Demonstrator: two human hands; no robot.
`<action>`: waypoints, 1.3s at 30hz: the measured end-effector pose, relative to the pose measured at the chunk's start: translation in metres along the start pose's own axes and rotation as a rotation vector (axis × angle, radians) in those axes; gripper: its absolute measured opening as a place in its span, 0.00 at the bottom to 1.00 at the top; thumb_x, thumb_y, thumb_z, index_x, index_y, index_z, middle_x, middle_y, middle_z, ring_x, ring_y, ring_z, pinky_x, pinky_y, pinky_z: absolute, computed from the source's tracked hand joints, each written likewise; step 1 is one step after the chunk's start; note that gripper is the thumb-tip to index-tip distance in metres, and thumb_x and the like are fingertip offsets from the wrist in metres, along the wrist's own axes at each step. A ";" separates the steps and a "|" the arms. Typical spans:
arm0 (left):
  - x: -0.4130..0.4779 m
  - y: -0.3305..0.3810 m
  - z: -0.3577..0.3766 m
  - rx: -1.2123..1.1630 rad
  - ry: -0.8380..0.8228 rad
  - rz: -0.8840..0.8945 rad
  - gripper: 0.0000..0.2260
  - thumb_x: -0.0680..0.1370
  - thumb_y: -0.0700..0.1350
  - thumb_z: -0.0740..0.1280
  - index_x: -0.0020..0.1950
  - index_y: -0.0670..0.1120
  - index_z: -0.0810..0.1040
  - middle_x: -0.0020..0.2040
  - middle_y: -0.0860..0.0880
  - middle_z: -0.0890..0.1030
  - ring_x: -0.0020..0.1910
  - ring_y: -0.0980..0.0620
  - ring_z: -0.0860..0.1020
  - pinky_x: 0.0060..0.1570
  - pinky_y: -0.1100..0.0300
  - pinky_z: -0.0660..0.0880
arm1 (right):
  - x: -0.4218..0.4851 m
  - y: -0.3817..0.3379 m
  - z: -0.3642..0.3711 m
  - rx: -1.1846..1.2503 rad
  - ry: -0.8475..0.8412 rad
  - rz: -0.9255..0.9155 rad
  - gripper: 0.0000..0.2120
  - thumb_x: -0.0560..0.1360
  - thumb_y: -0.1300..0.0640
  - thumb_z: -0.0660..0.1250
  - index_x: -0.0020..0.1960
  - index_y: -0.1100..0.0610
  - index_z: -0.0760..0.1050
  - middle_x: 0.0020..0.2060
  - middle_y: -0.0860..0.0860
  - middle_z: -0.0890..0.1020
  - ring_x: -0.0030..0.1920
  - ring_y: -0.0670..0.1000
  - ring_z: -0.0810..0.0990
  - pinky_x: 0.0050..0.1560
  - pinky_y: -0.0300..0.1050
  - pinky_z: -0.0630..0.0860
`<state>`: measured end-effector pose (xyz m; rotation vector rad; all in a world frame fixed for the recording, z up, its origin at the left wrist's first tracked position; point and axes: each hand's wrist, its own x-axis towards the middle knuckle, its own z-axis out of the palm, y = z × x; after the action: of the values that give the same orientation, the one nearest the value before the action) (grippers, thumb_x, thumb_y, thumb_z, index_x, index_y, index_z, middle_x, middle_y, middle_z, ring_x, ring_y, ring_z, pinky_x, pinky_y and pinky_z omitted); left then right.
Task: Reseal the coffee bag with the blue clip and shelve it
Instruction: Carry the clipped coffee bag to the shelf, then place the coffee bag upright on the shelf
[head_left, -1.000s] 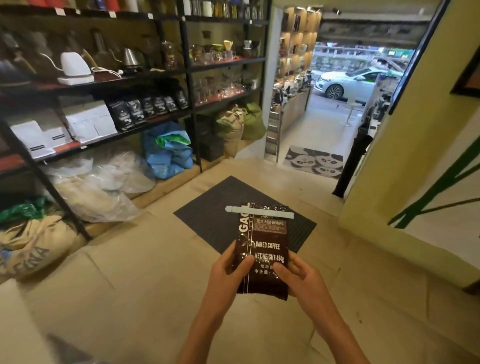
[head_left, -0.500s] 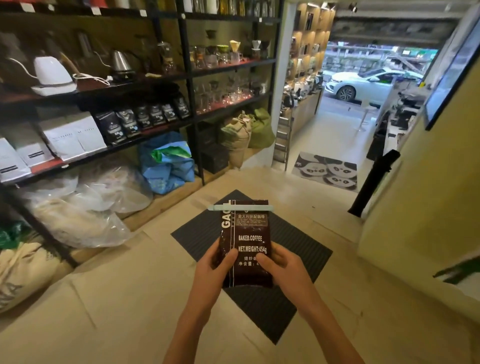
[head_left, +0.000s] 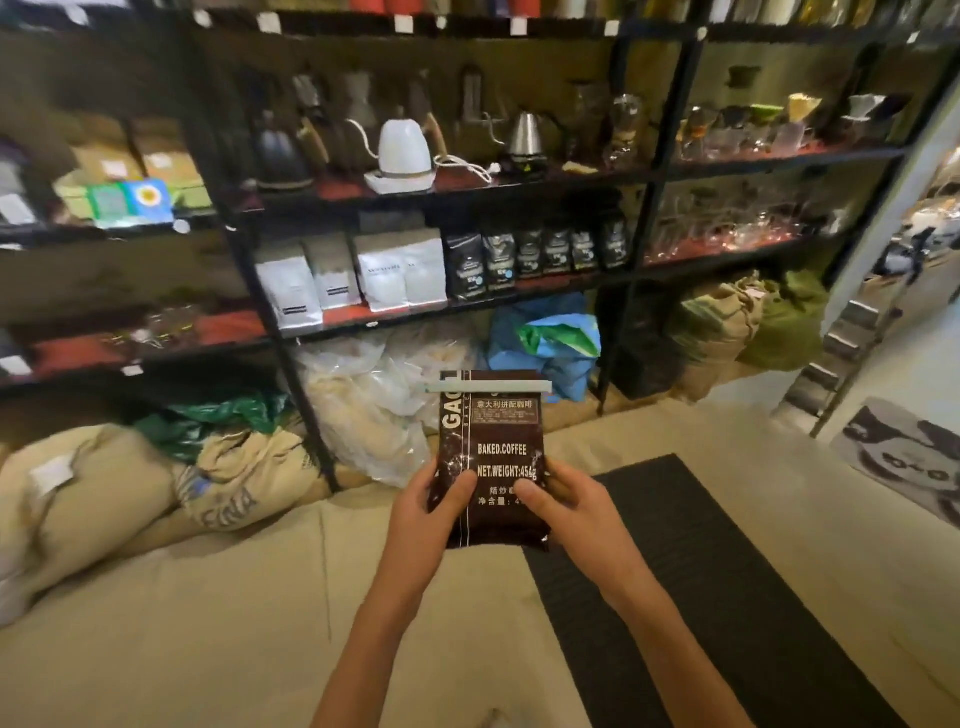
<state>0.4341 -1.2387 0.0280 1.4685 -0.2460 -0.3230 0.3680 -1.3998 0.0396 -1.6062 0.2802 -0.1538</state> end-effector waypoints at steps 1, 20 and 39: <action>0.025 0.000 -0.022 -0.002 0.051 0.011 0.10 0.79 0.46 0.67 0.57 0.61 0.79 0.51 0.58 0.86 0.50 0.60 0.84 0.42 0.68 0.80 | 0.038 0.000 0.019 0.003 -0.055 -0.005 0.17 0.77 0.56 0.68 0.66 0.51 0.75 0.56 0.50 0.85 0.54 0.47 0.85 0.51 0.45 0.83; 0.242 0.037 -0.552 0.078 0.863 0.069 0.13 0.80 0.40 0.65 0.61 0.55 0.78 0.55 0.57 0.85 0.54 0.57 0.83 0.50 0.63 0.80 | 0.441 -0.029 0.578 -0.104 -0.883 -0.031 0.16 0.75 0.58 0.72 0.60 0.49 0.73 0.52 0.47 0.84 0.47 0.40 0.85 0.39 0.32 0.80; 0.462 0.086 -0.983 0.131 0.849 0.009 0.24 0.77 0.52 0.67 0.72 0.54 0.68 0.61 0.51 0.81 0.60 0.54 0.80 0.58 0.53 0.78 | 0.691 -0.017 0.937 -0.134 -0.784 0.049 0.19 0.72 0.63 0.73 0.62 0.58 0.74 0.51 0.47 0.83 0.47 0.35 0.83 0.43 0.26 0.76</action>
<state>1.2201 -0.4841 0.0097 1.6069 0.4170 0.3416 1.2842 -0.6869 -0.0476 -1.6655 -0.2837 0.5376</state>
